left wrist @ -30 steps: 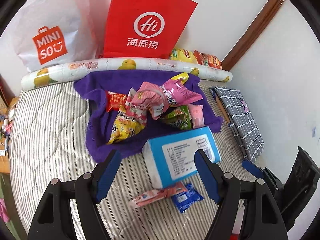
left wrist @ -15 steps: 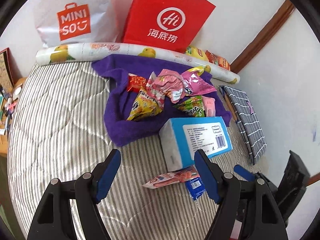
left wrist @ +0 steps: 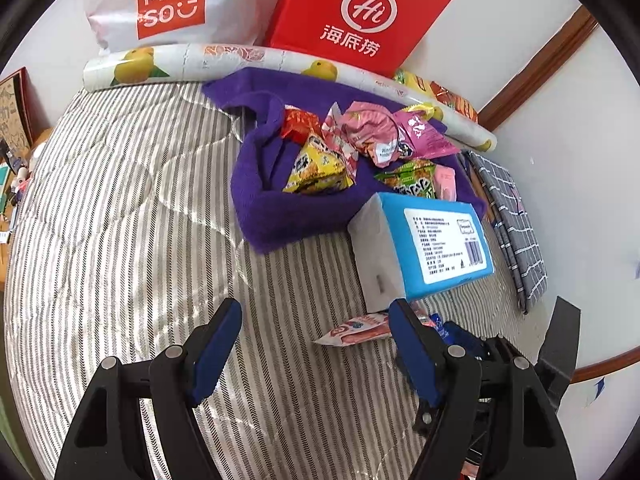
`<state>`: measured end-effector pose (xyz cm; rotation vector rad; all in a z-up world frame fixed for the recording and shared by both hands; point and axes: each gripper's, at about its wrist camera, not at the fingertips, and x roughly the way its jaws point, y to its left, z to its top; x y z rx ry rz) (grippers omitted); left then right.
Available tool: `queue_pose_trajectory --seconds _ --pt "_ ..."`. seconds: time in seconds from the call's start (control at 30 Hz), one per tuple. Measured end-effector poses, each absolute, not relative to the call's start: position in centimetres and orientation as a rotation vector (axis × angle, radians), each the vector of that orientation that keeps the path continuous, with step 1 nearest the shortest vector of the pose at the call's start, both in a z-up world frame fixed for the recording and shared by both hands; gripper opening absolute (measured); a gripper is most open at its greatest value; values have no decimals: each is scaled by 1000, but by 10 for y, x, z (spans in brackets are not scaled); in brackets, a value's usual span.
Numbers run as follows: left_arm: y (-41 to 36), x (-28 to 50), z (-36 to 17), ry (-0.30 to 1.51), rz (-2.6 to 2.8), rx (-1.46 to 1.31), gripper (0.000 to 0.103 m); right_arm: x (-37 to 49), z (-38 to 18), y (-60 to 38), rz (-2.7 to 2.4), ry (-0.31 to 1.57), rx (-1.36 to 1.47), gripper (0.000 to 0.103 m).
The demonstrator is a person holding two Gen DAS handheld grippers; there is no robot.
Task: Organize snacks
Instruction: 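Grasp the blue snack packet from the bed with the right tool, then grasp the pink candy stick wrapper with the left tool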
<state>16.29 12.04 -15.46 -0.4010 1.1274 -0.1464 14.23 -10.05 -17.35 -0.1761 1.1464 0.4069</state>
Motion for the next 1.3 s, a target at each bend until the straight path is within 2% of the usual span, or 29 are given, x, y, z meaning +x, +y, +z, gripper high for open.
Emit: queue_pose_trajectory --seconds 0.07,0.23,0.73,1.17,1.3 --pt "116 162 -158 1131 -160 -396 74 140 -173 -98 396 1124 -207 59" --pt "97 165 -165 1135 -203 -345 74 136 -170 -106 420 1121 -201 51" --pt "45 182 -204 1204 -326 -246 73 133 -150 -180 350 1111 -61 51" --pt "25 162 -203 1194 -404 -176 73 143 -150 -204 297 1116 5 51" --pt "19 155 -203 1187 -369 -124 62 142 -150 -205 294 1116 9 51"
